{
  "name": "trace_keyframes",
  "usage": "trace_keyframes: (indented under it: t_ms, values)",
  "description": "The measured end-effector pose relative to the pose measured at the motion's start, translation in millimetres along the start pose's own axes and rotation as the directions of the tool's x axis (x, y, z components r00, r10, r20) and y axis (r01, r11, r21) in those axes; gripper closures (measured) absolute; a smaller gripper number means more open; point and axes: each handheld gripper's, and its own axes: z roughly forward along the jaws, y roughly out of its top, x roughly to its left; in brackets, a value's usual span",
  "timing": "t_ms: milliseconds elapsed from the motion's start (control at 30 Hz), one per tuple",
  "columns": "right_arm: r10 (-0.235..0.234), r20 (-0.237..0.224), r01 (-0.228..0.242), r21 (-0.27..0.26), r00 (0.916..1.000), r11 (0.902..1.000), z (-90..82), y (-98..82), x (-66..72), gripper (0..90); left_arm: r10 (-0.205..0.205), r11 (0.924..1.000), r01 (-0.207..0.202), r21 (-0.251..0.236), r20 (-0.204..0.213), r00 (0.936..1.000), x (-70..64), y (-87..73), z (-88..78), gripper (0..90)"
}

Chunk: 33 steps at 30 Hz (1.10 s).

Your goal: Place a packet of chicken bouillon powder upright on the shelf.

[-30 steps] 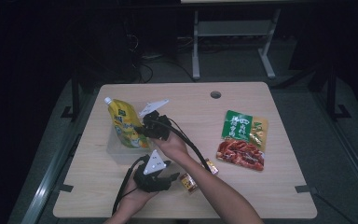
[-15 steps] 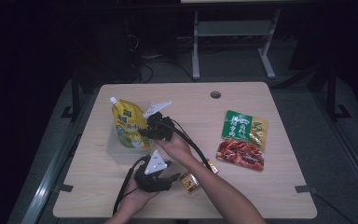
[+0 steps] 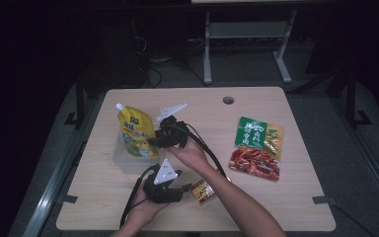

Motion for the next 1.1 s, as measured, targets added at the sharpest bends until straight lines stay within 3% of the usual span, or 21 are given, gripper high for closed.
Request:
trace_keyframes:
  t_ms: [133, 500, 900, 1100]
  values:
    - [0.008, -0.021, -0.007, 0.002, 0.9998, 1.0, -11.8, -0.6, -0.5, 53.1, 0.004, 1.0, -0.004, 0.004, 0.004, 1.0, -0.7, 0.3, 1.0, 43.2]
    - [0.007, -0.023, -0.007, -0.013, 0.9997, 0.9999, -42.8, -7.1, 0.7, 48.2, 0.008, 0.9998, -0.008, 0.02, 0.017, 0.9998, -4.3, 1.6, 3.9, 40.9]
    - [0.032, 0.012, -0.032, -0.015, 0.9994, 0.9994, -77.1, -29.0, -6.0, 44.7, -0.001, 0.9998, 0.0, 0.02, 0.046, 0.999, -9.5, 4.4, 7.5, 37.2]
    - [0.056, 0.038, -0.055, -0.006, 0.9977, 0.9984, -91.8, -40.1, -14.0, 43.3, 0.014, 0.9993, -0.016, 0.035, 0.064, 0.9979, -13.4, 8.5, 9.5, 34.6]
